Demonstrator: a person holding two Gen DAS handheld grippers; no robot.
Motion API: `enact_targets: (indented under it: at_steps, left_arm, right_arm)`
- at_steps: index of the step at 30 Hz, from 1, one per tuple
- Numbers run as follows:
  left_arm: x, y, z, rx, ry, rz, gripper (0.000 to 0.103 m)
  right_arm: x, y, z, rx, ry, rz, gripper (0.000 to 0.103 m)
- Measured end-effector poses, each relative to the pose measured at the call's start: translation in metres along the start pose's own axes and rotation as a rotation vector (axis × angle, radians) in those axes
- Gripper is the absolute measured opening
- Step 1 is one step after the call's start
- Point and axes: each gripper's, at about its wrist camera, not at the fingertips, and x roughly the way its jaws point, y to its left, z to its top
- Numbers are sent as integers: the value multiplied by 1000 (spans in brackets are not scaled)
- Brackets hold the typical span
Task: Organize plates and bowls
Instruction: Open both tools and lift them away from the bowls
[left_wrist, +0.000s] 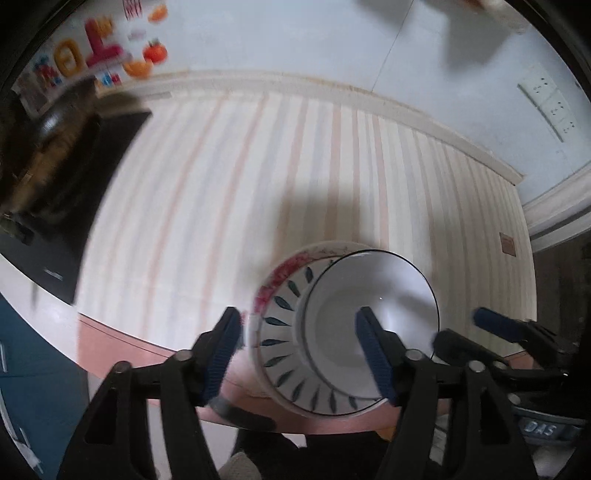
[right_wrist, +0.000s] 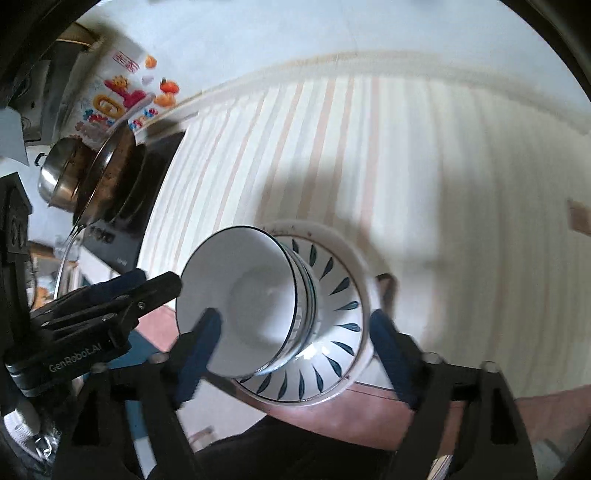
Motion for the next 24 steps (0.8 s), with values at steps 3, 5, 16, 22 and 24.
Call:
enact_targets:
  at_steps: [3,5,16,22,24]
  left_arm:
    - [-18,3,-8,39,-58,18,89]
    - [-27,6,-13,60,-78,11,91]
    - [-120,4,-71,171,-256,0,92]
    - [-187,2,-123,188,-380,13,92]
    - [-203,2,-141,185,-408,15,92]
  right_arm:
    - [-26,13,-14,5,-79,-86,89]
    - [-42,17,-25,31,-123,-114,89]
    - [-141,65,-102,84,-342,-236,90]
    - [-202,102,-172,51,-436,-286,91]
    - [-220,111,-196,43,-465,-289,92]
